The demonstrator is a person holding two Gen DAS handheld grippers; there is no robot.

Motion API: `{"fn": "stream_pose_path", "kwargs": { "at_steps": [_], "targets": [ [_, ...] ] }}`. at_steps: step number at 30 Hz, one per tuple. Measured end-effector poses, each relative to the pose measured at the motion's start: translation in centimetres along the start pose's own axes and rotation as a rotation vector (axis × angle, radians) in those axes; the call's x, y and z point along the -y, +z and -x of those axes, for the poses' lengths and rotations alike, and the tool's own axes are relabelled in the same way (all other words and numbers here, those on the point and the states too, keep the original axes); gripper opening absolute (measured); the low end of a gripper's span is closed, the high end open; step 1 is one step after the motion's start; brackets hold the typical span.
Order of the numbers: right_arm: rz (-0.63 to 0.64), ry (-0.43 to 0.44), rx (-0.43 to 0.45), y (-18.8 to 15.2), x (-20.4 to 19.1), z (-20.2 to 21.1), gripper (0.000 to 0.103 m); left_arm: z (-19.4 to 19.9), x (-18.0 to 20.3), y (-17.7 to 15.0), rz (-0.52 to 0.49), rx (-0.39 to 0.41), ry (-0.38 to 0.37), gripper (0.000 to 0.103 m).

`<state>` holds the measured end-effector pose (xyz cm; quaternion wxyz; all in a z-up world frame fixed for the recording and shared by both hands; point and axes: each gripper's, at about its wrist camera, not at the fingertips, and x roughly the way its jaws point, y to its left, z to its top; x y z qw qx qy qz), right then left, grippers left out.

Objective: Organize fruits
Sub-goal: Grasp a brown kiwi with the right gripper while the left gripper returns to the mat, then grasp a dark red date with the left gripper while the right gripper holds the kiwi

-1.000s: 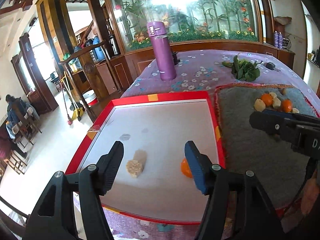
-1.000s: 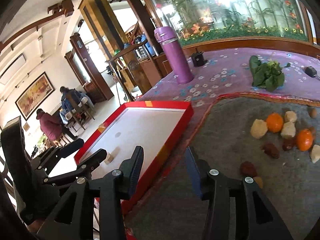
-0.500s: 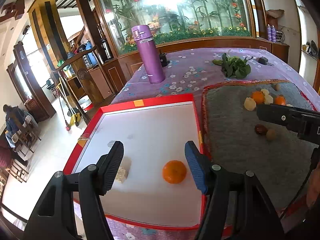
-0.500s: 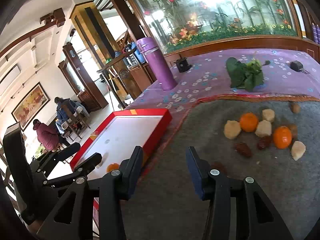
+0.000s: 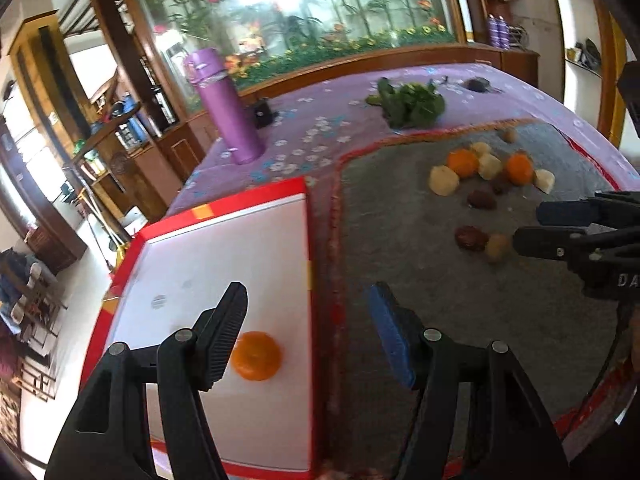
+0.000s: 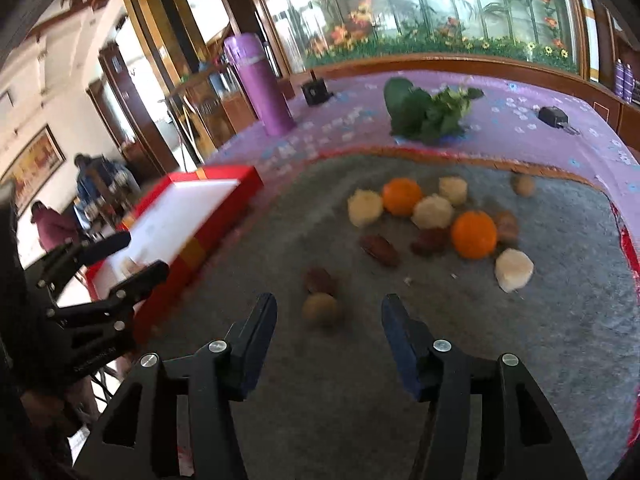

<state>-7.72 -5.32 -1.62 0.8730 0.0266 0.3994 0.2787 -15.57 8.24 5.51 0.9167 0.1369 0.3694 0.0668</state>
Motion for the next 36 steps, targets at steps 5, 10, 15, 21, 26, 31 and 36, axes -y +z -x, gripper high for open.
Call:
{"fn": "stream_pose_path", "kwargs": {
  "at_steps": [5, 10, 15, 21, 26, 31, 36],
  "targets": [
    [0.013, -0.006, -0.051, 0.0, -0.1, -1.6, 0.057, -0.5, 0.6, 0.2, -0.027, -0.016, -0.016, 0.063],
    [0.065, -0.029, -0.111, 0.0, -1.3, -3.3, 0.050, -1.3, 0.0, 0.1, -0.009, -0.030, -0.017, 0.063],
    [0.109, -0.089, -0.145, 0.3, -2.1, -4.6, 0.034, -1.5, -0.5, 0.2, 0.010, -0.034, -0.039, 0.063],
    [0.117, -0.114, -0.136, 0.4, -1.9, -4.6, 0.023, -1.7, 0.2, 1.0, 0.004, -0.039, -0.080, 0.063],
    [0.010, -0.027, -0.107, 0.5, 1.0, -3.2, 0.024, -2.2, 2.3, 2.5, -0.025, -0.043, -0.169, 0.063],
    [-0.107, -0.013, -0.038, 0.5, 4.7, -1.8, 0.024, -4.1, 5.0, 4.2, -0.048, -0.061, -0.226, 0.063],
    [-0.222, 0.093, -0.019, 0.3, 7.1, -1.6, 0.024, -5.8, 6.7, 4.8, -0.068, -0.087, -0.241, 0.063]
  ]
}}
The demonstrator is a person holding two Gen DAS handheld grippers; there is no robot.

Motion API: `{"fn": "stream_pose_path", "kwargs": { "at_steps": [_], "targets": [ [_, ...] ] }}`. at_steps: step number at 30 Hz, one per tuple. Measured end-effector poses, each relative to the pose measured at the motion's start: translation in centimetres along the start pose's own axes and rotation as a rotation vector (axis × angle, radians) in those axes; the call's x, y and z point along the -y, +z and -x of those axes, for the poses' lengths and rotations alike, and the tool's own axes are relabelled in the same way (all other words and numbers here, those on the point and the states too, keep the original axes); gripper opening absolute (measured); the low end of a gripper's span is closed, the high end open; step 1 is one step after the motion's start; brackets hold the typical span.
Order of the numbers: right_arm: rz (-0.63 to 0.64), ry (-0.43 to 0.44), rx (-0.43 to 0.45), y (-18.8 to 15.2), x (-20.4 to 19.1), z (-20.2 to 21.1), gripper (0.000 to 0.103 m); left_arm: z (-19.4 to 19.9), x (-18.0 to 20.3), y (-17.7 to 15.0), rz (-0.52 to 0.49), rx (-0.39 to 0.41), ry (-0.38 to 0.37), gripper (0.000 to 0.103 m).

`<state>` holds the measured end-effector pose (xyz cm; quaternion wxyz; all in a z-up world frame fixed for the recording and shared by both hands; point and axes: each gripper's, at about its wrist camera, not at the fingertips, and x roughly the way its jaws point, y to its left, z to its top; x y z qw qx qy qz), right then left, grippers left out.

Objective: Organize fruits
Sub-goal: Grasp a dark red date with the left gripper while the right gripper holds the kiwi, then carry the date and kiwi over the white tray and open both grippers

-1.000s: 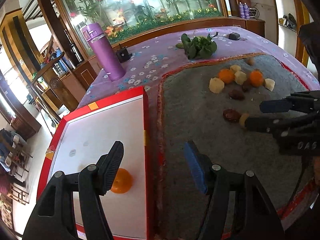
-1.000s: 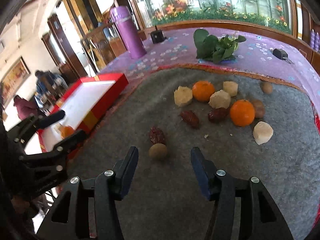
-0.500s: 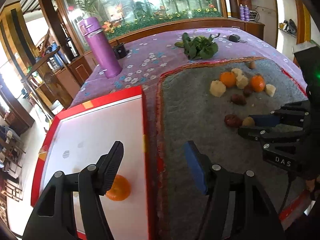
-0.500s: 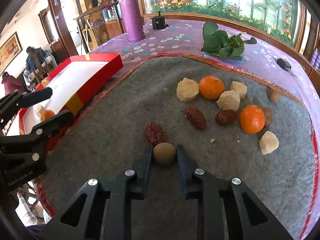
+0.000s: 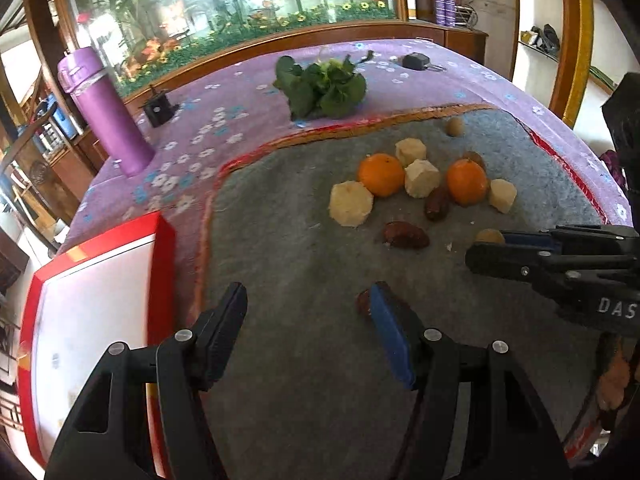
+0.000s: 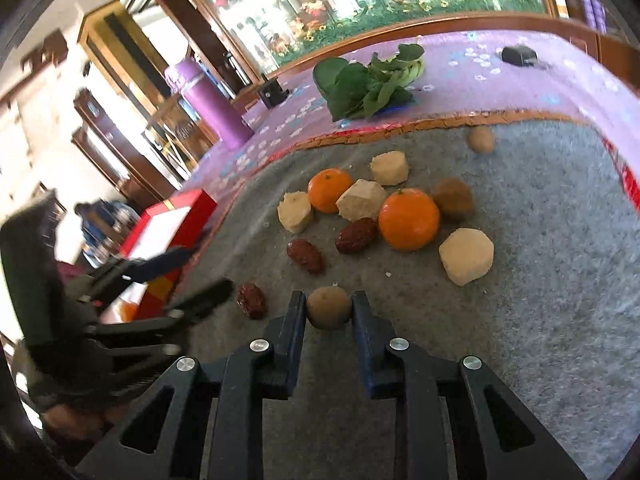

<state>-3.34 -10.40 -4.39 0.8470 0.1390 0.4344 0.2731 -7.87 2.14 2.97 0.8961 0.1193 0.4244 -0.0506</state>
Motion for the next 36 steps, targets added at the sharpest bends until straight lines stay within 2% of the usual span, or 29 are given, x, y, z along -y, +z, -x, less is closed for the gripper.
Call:
{"fn": "stream_pose_path", "kwargs": {
  "at_steps": [2, 6, 10, 13, 14, 15, 16, 20, 26, 32, 36],
  "targets": [
    [-0.020, 0.018, -0.012, 0.1, 0.4, -0.2, 0.024, 0.1, 0.5, 0.1, -0.011, 0.006, -0.004, 0.063],
    [-0.022, 0.026, -0.012, 0.2, 0.5, -0.2, 0.024, 0.2, 1.3, 0.3, -0.020, -0.007, -0.079, 0.063],
    [-0.018, 0.025, -0.011, 0.0, 0.4, -0.2, 0.024, -0.5, 2.1, 0.1, -0.026, -0.032, -0.100, 0.062],
    [-0.018, 0.023, -0.011, 0.0, 0.4, -0.3, 0.024, -1.1, 2.5, -0.1, -0.033, -0.043, -0.110, 0.051],
    [-0.018, 0.022, -0.015, 0.0, 0.4, -0.3, 0.024, -1.3, 2.5, -0.1, -0.028, -0.045, -0.108, 0.043],
    [-0.019, 0.021, -0.018, 0.0, 0.4, -0.4, 0.024, -1.3, 2.4, -0.1, -0.015, -0.042, -0.129, 0.030],
    [-0.021, 0.020, -0.018, 0.0, 0.4, -0.4, 0.024, -1.3, 2.2, -0.1, -0.004, -0.044, -0.154, 0.028],
    [-0.024, 0.019, -0.020, 0.0, 0.5, -0.5, 0.024, -1.1, 2.3, -0.4, -0.012, -0.030, -0.163, 0.028],
    [-0.009, 0.025, 0.004, 0.0, 0.2, 0.0, 0.024, 0.6, 1.3, -0.9, 0.026, -0.002, -0.191, 0.028],
    [0.039, 0.010, 0.035, 0.0, -1.9, 0.1, 0.024, 4.4, -1.0, -1.9, 0.068, 0.083, -0.145, 0.028],
    [0.073, 0.071, 0.045, 0.0, -4.9, -0.5, 0.024, 6.5, -3.5, -3.3, 0.116, 0.123, -0.108, 0.028]
  ]
}}
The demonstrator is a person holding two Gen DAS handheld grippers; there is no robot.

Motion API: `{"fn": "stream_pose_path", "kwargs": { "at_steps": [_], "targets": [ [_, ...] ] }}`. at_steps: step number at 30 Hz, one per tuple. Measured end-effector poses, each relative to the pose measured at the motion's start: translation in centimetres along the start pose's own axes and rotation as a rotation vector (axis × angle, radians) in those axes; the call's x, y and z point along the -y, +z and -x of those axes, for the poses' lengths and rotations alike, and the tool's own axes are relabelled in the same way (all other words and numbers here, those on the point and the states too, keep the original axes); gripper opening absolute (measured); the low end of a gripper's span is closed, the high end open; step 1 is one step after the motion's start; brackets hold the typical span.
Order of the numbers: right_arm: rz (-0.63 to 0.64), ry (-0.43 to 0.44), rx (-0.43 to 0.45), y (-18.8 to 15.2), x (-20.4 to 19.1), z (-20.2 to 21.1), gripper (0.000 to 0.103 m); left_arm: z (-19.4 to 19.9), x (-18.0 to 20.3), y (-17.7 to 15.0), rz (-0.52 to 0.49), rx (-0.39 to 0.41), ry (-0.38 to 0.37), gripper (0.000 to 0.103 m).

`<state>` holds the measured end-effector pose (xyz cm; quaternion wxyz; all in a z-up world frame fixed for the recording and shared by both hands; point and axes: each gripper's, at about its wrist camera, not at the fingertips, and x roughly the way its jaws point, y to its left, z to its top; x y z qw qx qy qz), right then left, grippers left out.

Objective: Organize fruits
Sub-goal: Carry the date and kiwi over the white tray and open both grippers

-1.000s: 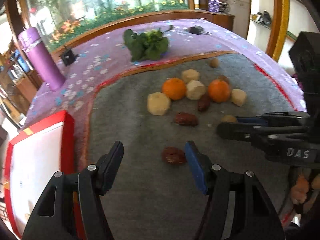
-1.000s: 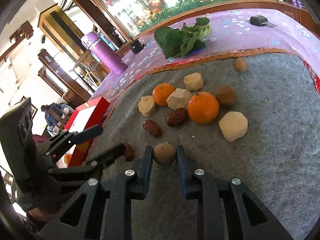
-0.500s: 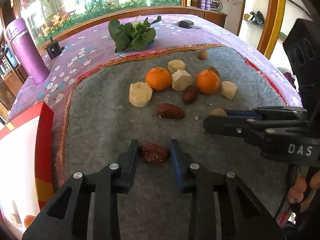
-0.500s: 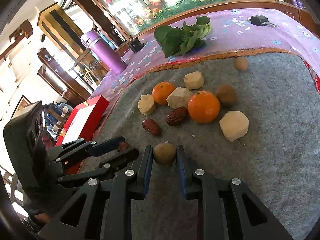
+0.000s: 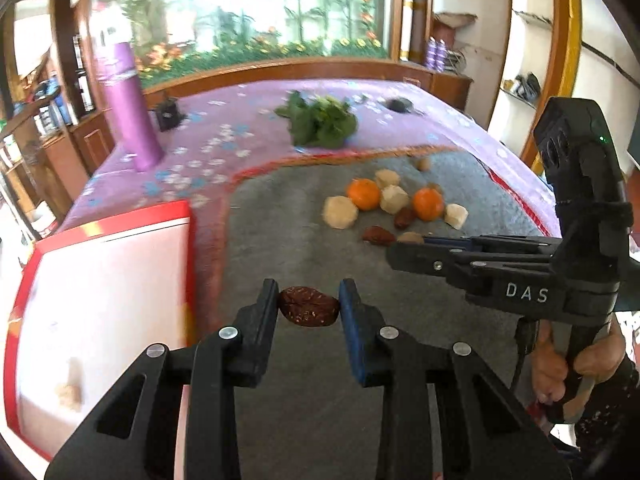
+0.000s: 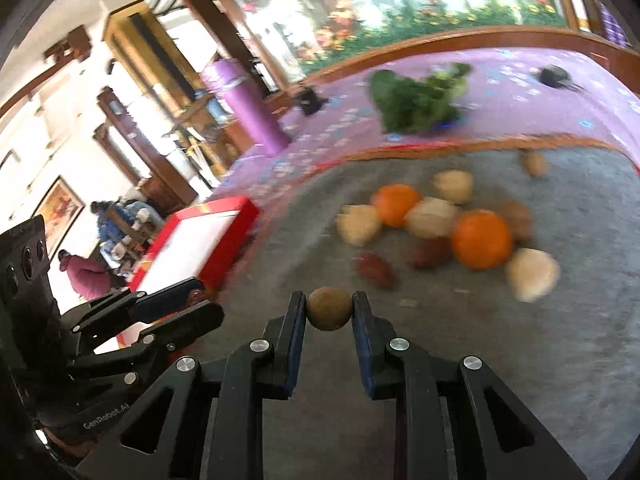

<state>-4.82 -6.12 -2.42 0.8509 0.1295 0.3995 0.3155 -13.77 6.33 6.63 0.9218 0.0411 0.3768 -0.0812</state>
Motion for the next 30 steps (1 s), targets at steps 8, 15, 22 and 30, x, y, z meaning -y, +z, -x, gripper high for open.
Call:
{"fn": "stream_pose_path", "kwargs": {
  "at_steps": [8, 15, 22, 30],
  "targets": [
    [0.138, 0.146, -0.014, 1.3, -9.7, -3.9, 0.024, 3.3, -7.4, -2.0, 0.147, 0.054, 0.122, 0.029],
    [0.192, 0.215, -0.077, 1.2, -16.2, -8.5, 0.024, 4.4, -12.5, -3.8, 0.227, 0.069, 0.236, 0.029],
    [0.191, 0.202, -0.145, 0.3, -17.5, -11.6, 0.024, 3.5, -14.6, -5.6, 0.275, 0.024, 0.251, 0.029],
    [0.163, 0.124, -0.161, 0.1, -16.1, -13.3, 0.023, 2.8, -15.4, -6.3, 0.288, 0.003, 0.269, 0.029]
  ]
}}
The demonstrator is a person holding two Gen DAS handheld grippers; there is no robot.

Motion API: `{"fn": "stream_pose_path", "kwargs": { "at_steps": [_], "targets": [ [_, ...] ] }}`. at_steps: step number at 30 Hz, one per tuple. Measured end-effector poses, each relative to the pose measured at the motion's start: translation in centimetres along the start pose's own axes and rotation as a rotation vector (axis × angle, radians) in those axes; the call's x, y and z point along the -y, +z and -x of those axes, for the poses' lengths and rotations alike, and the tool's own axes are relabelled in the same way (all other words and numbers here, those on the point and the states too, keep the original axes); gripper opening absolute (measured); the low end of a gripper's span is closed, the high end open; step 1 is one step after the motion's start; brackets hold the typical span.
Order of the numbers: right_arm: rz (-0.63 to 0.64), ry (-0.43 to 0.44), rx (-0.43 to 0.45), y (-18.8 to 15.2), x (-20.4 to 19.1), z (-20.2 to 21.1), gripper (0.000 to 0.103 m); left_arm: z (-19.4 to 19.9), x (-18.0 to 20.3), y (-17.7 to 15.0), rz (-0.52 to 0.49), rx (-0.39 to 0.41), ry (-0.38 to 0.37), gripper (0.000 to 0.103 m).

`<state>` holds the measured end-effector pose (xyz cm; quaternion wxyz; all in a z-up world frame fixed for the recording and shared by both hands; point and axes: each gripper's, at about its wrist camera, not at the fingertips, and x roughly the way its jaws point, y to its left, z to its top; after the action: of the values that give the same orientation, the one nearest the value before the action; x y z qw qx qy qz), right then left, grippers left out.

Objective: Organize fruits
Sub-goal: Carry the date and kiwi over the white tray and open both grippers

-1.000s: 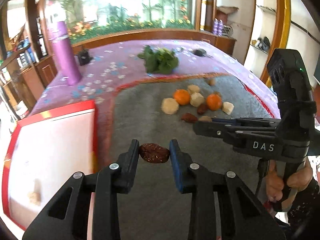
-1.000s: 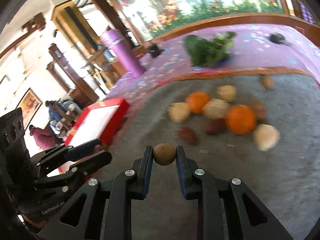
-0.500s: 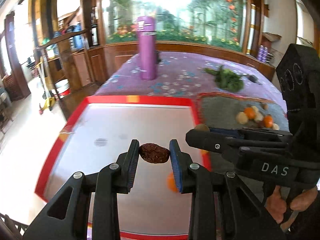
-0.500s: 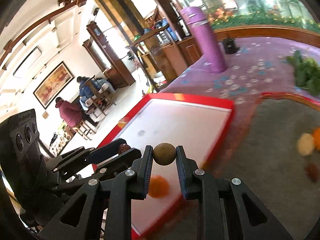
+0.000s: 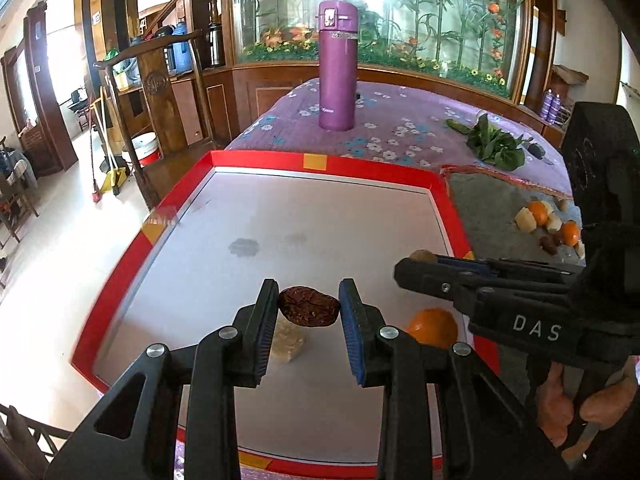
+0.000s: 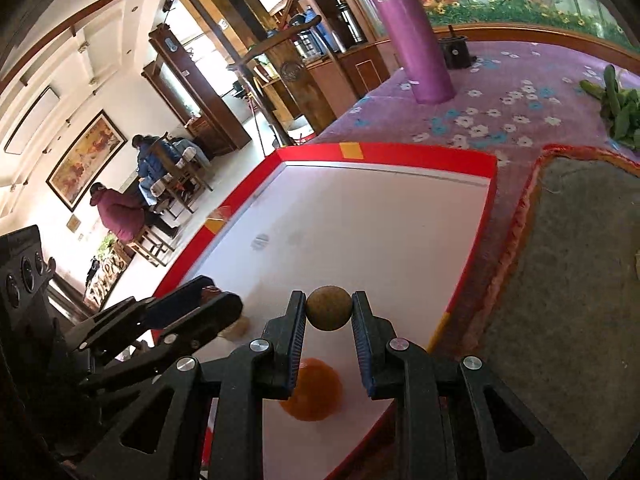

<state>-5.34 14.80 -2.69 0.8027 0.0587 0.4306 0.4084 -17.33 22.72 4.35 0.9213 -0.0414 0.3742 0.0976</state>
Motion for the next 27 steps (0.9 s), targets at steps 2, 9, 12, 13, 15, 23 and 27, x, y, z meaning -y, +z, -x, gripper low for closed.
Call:
{"fn": "stream_pose_path", "kwargs": {
  "at_steps": [2, 9, 12, 13, 15, 23, 27],
  "targets": [
    [0.011, -0.015, -0.002, -0.3, 0.1, -0.3, 0.024, -0.3, -0.1, -0.1, 0.008, -0.011, 0.003, 0.029],
    [0.043, 0.009, 0.007, -0.7, -0.1, -0.1, 0.028, -0.6, -0.2, 0.1, 0.024, -0.033, 0.037, 0.031],
    [0.025, 0.019, 0.019, -0.4, 0.3, 0.2, 0.030, -0.3, -0.3, 0.1, 0.031, -0.024, 0.058, 0.044],
    [0.017, 0.025, 0.026, -0.4, 0.5, 0.4, 0.032, -0.2, -0.3, 0.1, 0.031, -0.020, 0.065, 0.048],
    [0.008, 0.032, 0.041, -0.4, 0.4, 0.8, 0.033, 0.4, -0.2, 0.2, 0.032, 0.002, 0.082, 0.058],
    [-0.023, 0.047, 0.104, -0.7, 1.5, 3.3, 0.039, 2.7, 1.5, 0.8, -0.024, 0.070, 0.106, 0.064],
    [-0.053, 0.031, 0.143, -1.0, 3.2, 5.7, 0.040, 3.4, 2.8, 1.0, -0.057, 0.083, 0.100, 0.064]
  ]
}}
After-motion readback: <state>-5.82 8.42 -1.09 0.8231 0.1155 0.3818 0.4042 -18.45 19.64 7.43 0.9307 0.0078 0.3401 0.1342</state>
